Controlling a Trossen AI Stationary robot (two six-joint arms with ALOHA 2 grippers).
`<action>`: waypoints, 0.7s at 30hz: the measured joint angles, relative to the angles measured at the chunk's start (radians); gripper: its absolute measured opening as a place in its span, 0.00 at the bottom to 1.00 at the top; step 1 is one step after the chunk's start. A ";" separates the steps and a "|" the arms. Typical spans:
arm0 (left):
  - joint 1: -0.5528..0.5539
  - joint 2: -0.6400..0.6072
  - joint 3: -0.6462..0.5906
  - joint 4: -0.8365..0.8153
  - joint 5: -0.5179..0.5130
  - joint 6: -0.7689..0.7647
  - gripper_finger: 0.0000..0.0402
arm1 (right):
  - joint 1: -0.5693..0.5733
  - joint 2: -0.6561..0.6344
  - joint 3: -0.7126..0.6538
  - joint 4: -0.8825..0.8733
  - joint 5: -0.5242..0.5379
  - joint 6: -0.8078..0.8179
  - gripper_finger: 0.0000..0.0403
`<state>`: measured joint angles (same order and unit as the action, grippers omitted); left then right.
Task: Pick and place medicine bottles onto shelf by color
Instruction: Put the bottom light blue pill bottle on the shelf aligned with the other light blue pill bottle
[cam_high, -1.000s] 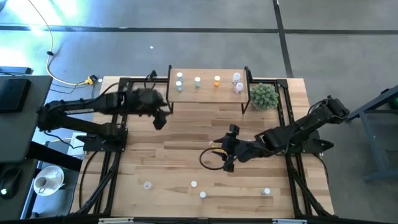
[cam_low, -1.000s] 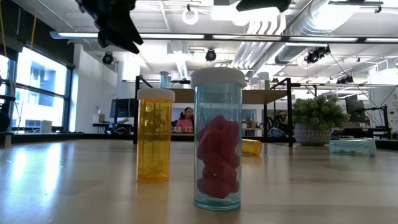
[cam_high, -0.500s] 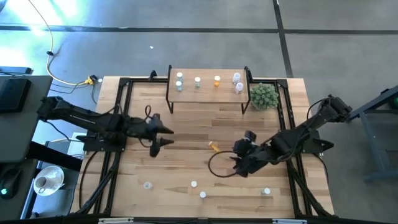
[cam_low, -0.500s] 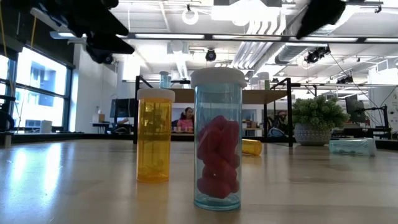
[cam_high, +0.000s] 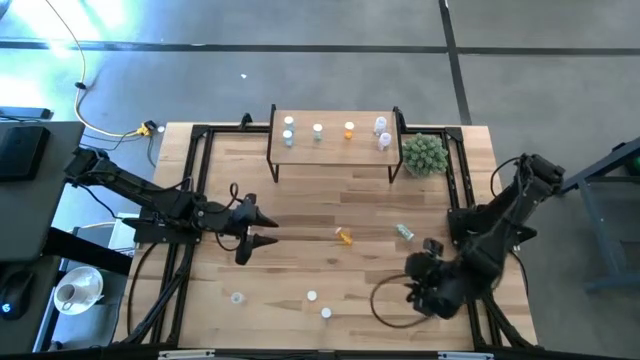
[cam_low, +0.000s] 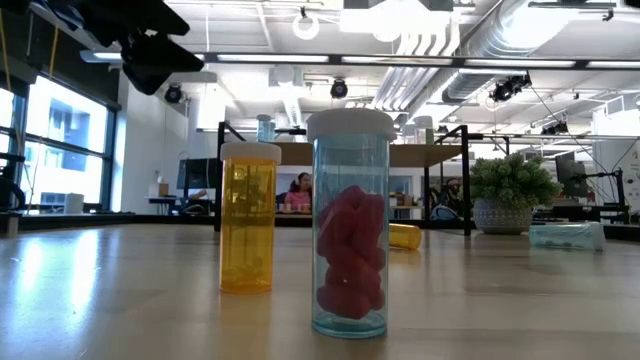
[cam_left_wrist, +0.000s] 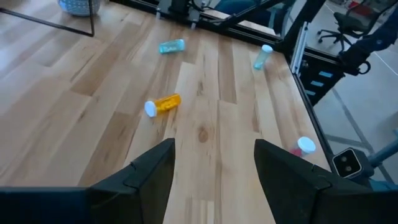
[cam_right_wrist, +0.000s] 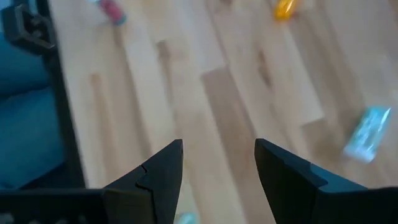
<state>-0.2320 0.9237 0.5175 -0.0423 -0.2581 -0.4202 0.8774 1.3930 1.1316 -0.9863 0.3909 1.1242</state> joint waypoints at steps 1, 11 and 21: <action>0.000 0.000 0.000 0.001 0.000 0.000 0.52 | 0.024 0.000 0.000 -0.002 0.008 0.031 0.47; 0.000 0.000 0.000 0.020 0.000 0.001 0.52 | 0.210 0.063 -0.001 -0.045 -0.019 0.207 0.47; 0.000 0.000 0.000 0.020 -0.024 0.003 0.52 | 0.291 0.137 -0.002 -0.039 0.011 0.270 0.47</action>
<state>-0.2317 0.9237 0.5175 -0.0227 -0.2816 -0.4168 1.1684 1.5296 1.1301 -1.0257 0.4018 1.3937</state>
